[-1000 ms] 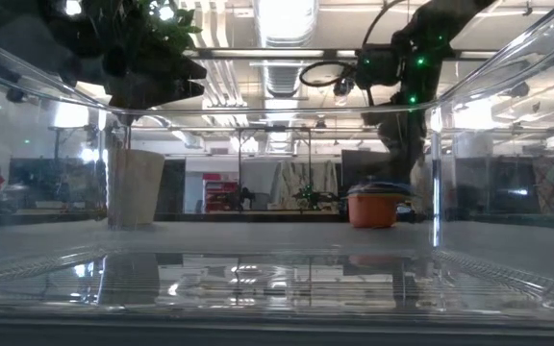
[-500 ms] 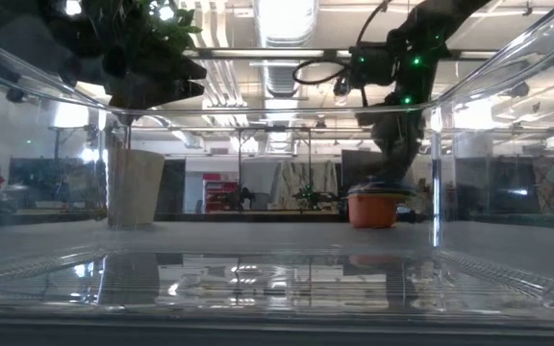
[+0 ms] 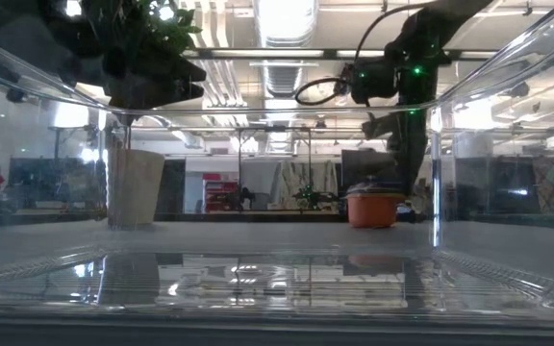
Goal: Nest measuring cups in basket
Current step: Put the stacked measuring cups into the transparent bin
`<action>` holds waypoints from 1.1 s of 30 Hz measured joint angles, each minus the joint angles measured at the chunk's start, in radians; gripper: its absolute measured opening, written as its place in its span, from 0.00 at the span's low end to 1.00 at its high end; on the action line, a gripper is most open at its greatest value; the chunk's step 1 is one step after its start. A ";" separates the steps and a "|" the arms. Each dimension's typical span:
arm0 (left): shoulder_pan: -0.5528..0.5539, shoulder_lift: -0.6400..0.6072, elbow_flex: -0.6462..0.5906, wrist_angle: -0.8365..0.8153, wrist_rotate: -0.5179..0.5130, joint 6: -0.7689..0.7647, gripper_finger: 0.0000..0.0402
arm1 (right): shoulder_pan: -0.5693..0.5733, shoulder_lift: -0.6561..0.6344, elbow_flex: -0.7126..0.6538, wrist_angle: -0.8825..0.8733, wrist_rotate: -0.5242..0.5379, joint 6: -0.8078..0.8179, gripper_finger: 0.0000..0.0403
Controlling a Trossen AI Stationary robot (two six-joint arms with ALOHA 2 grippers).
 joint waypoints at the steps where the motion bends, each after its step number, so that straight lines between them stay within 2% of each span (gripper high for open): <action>1: 0.000 0.000 0.000 -0.001 0.000 0.000 0.34 | -0.006 0.000 0.001 -0.001 -0.025 -0.013 0.99; 6: 0.000 0.000 0.000 -0.007 0.000 -0.004 0.34 | -0.054 -0.001 0.017 0.000 -0.164 -0.089 0.99; 11: 0.000 0.000 0.000 -0.007 0.000 -0.004 0.34 | -0.109 -0.001 0.021 -0.013 -0.247 -0.156 0.99; 21: 0.000 0.000 0.000 -0.016 0.000 -0.004 0.34 | -0.132 -0.001 0.056 -0.027 -0.245 -0.218 0.99; 29: 0.000 0.000 0.000 -0.027 0.000 -0.005 0.34 | -0.162 -0.001 0.120 -0.079 -0.248 -0.347 0.99; 33: 0.000 0.000 0.000 -0.028 0.000 -0.005 0.34 | -0.222 -0.001 0.125 -0.108 -0.354 -0.366 0.99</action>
